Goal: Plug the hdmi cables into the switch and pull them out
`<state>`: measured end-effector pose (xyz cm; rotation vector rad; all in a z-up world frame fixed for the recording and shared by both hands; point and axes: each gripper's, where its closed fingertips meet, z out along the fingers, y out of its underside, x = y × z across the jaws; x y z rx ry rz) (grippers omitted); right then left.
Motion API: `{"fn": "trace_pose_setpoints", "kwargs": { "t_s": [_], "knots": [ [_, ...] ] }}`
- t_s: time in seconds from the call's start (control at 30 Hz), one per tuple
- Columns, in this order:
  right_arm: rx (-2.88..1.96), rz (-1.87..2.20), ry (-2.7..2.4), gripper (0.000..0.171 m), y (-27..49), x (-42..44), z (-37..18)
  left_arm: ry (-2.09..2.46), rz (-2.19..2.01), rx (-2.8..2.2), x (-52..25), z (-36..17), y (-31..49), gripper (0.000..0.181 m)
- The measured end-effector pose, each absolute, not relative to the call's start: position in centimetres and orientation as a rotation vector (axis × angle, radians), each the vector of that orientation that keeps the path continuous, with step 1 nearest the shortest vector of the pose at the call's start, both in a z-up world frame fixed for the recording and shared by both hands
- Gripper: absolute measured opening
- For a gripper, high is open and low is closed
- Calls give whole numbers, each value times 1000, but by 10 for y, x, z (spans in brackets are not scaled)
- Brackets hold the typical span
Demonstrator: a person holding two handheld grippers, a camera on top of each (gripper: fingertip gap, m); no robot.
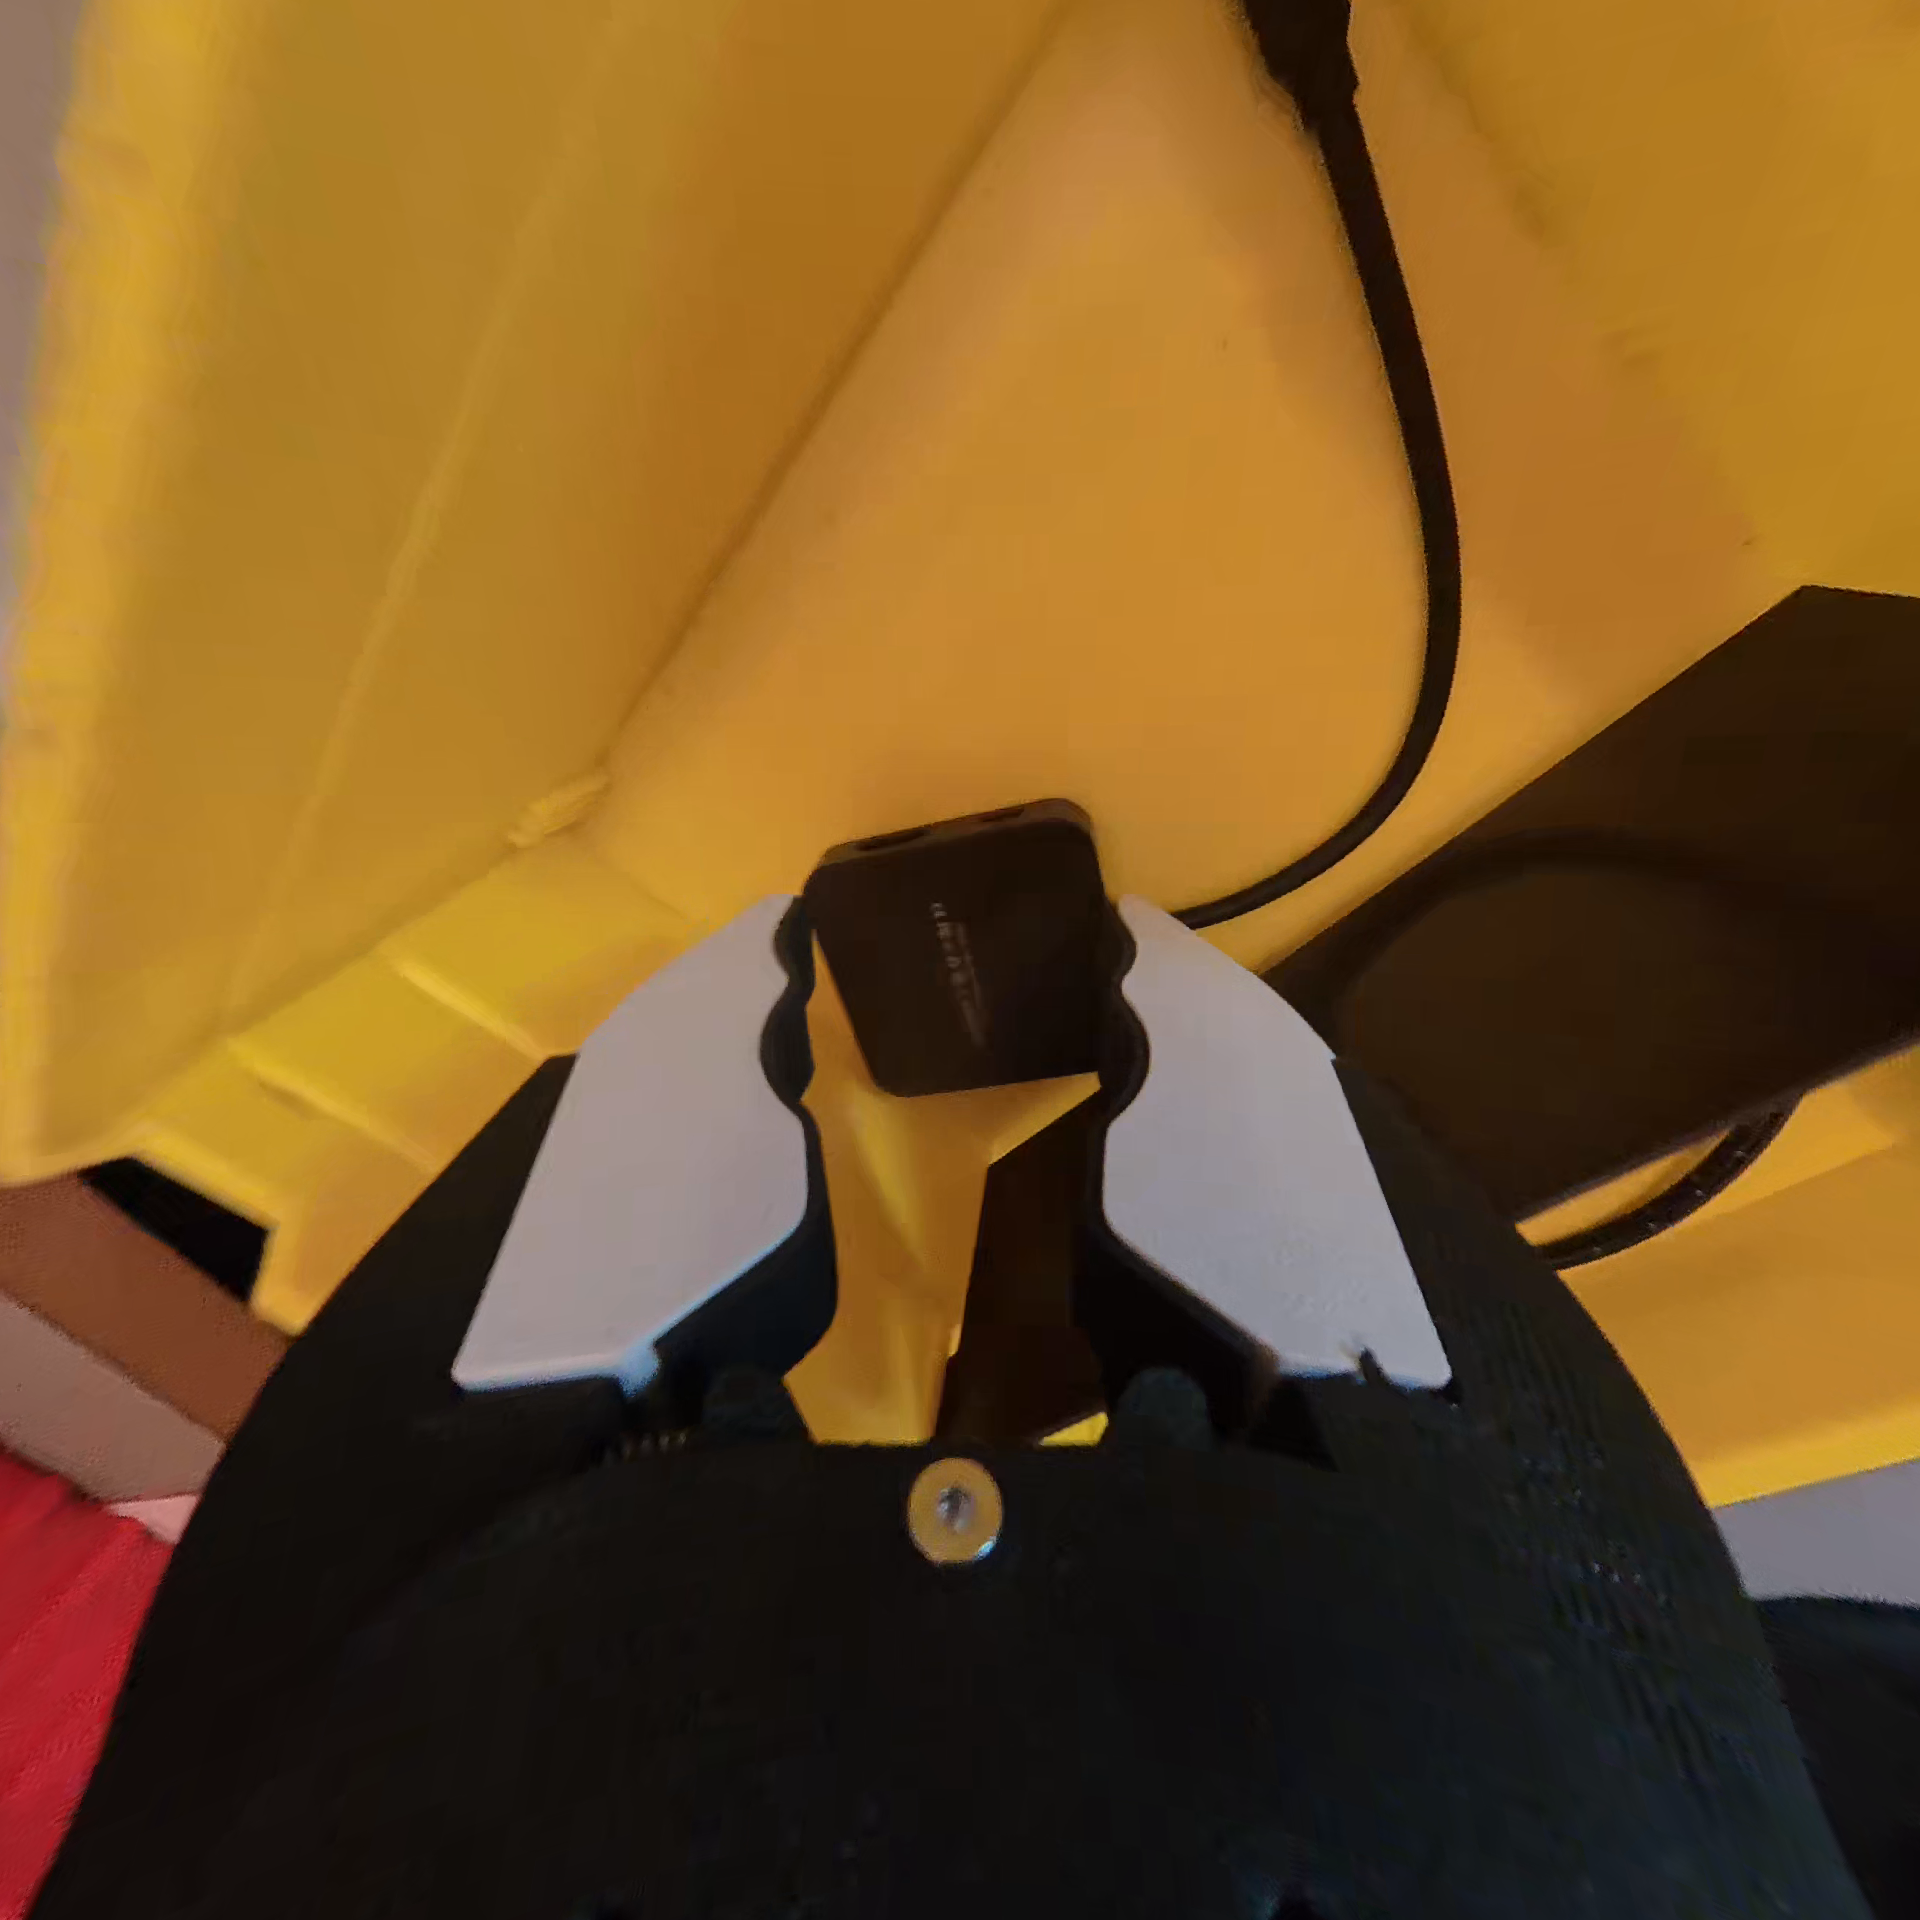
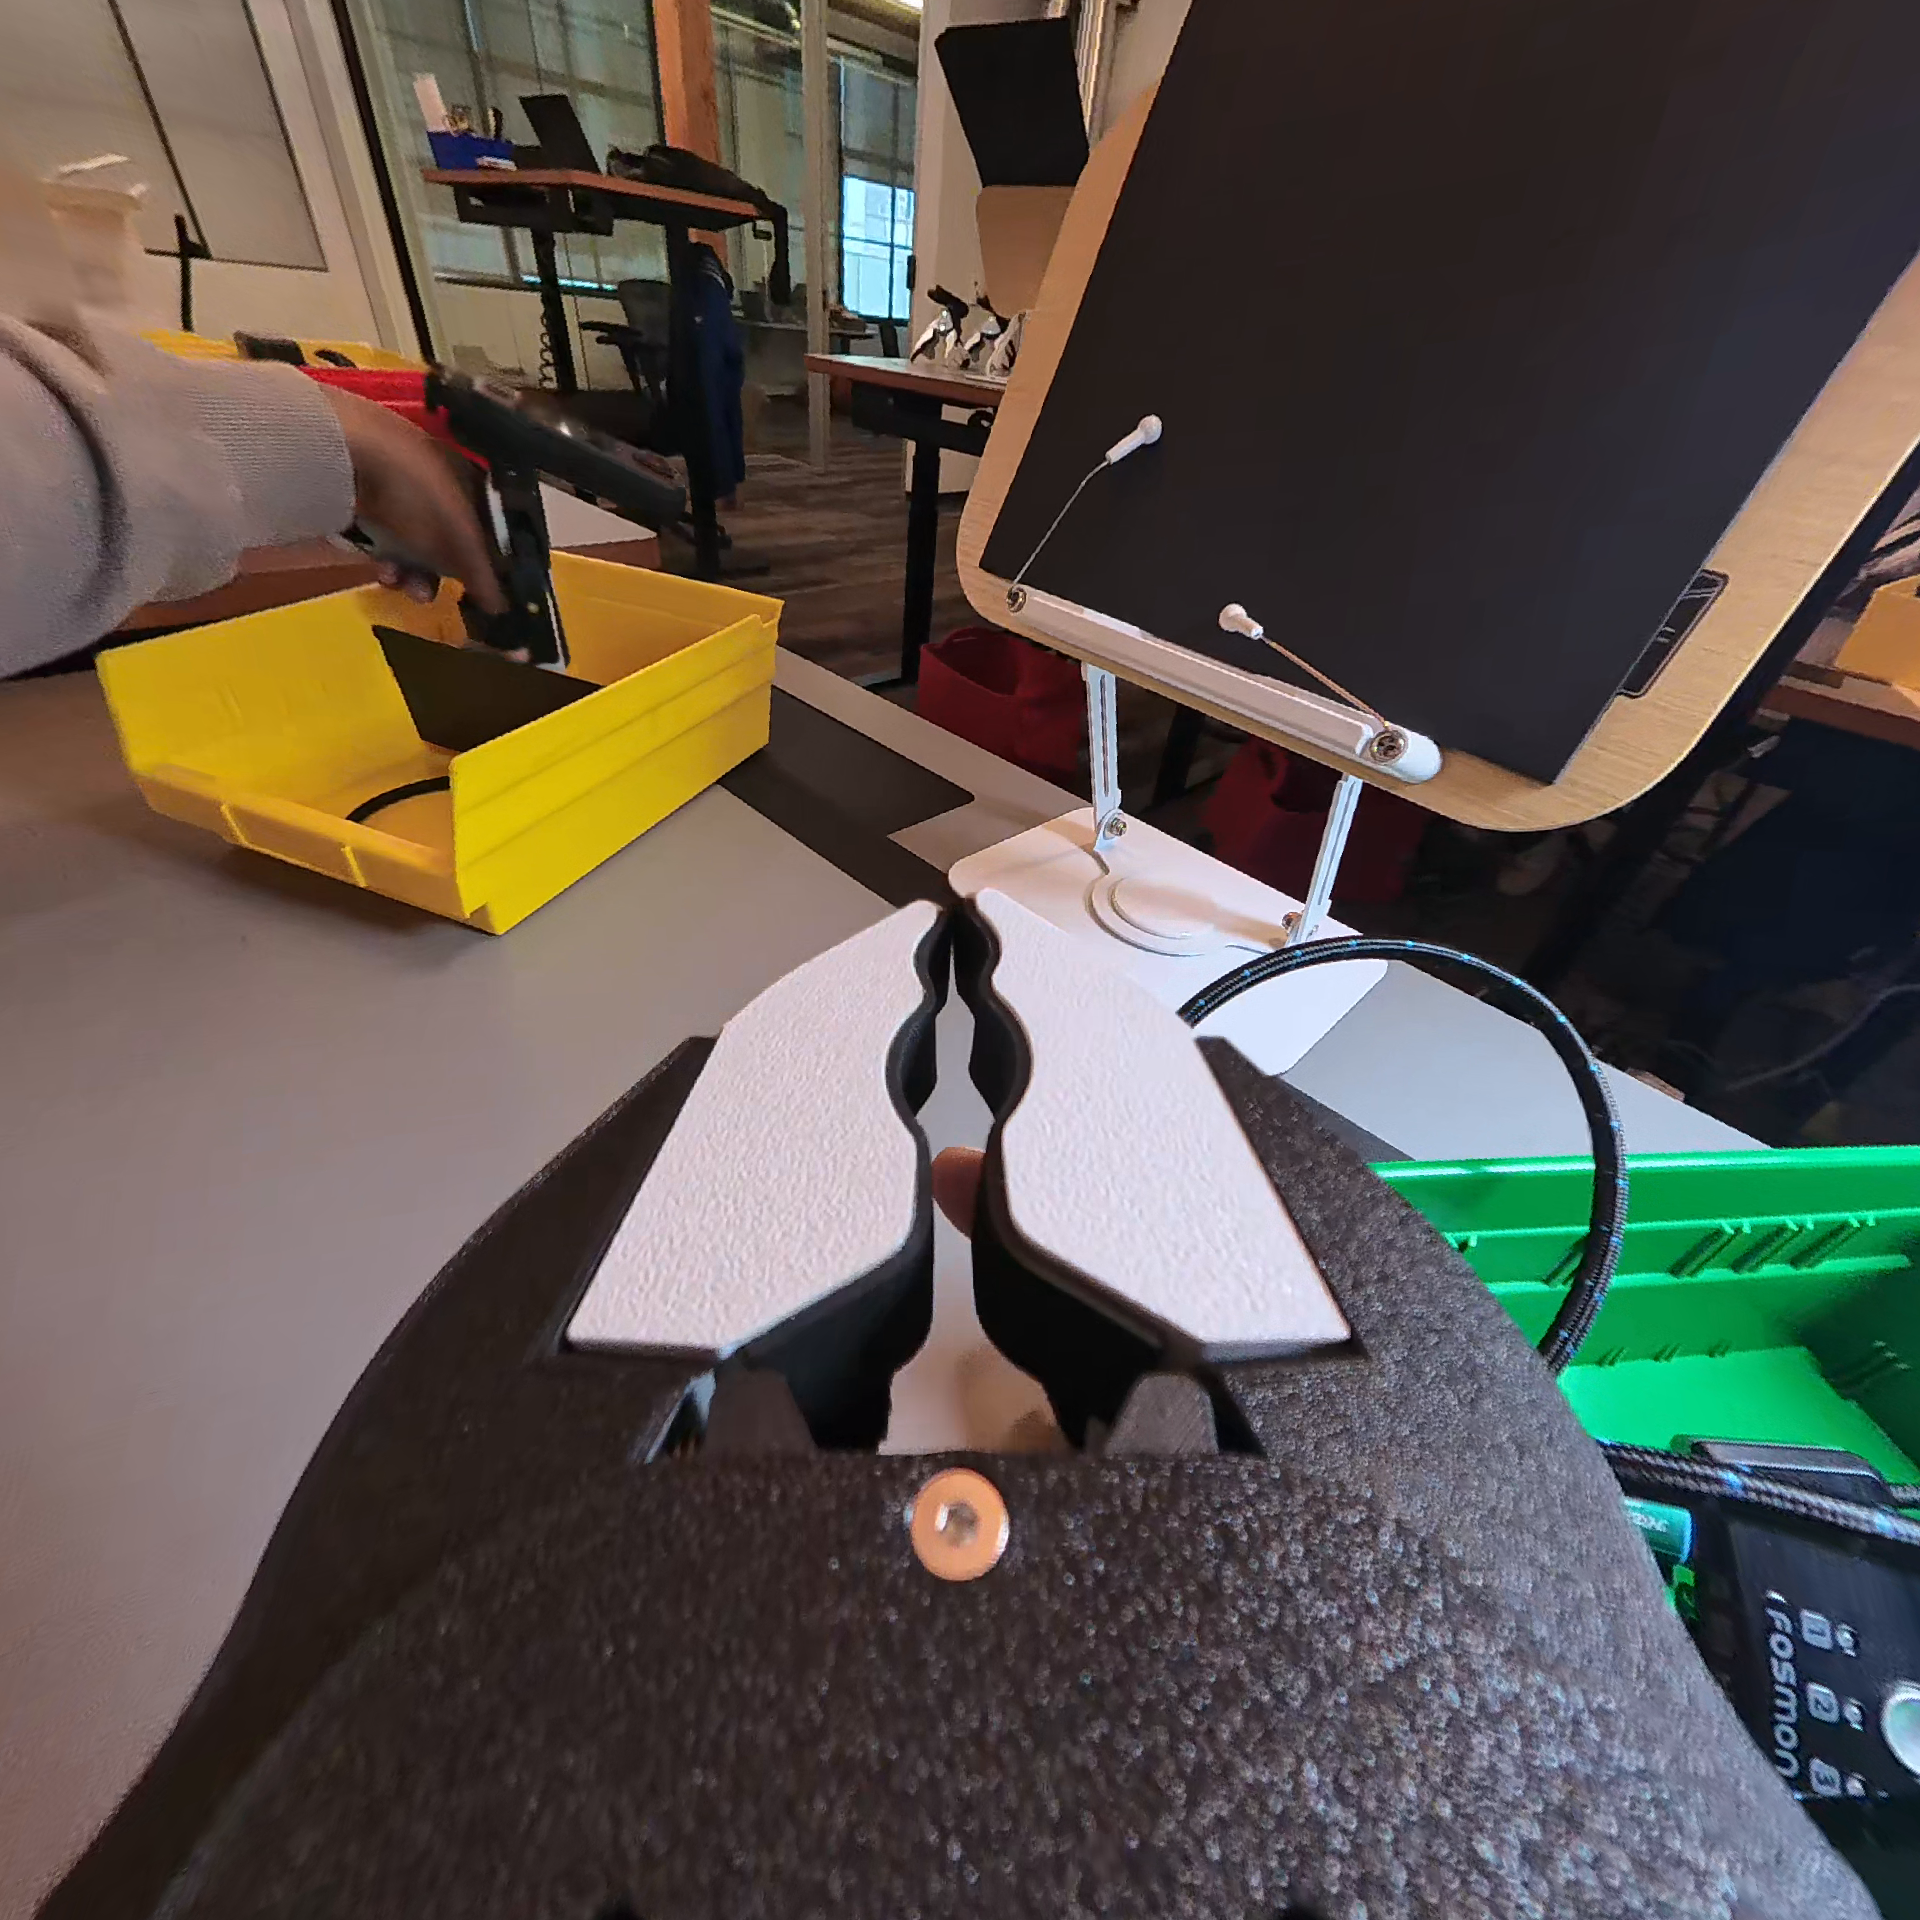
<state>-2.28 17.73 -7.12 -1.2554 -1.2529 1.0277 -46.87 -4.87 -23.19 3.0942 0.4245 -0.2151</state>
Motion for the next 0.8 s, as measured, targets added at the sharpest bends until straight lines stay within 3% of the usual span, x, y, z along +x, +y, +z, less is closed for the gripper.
{"fn": "trace_pose_setpoints", "kwargs": {
  "t_s": [0.43,0.53,0.6,0.8],
  "knots": [
    [-1238,1020,-1267,0,183,-14,-65,431,-153,2957,-467,-252,-63,57],
    [-1225,1021,-1259,0,183,-11,-58,348,-165,2995,-463,-248,-55,34],
    [-1216,1024,-1250,0,182,-9,-53,310,-186,3079,-463,-236,-43,0],
    [-1186,1035,-1230,0,178,-5,-39,298,-308,3149,-470,-195,-39,0]
  ]
}}
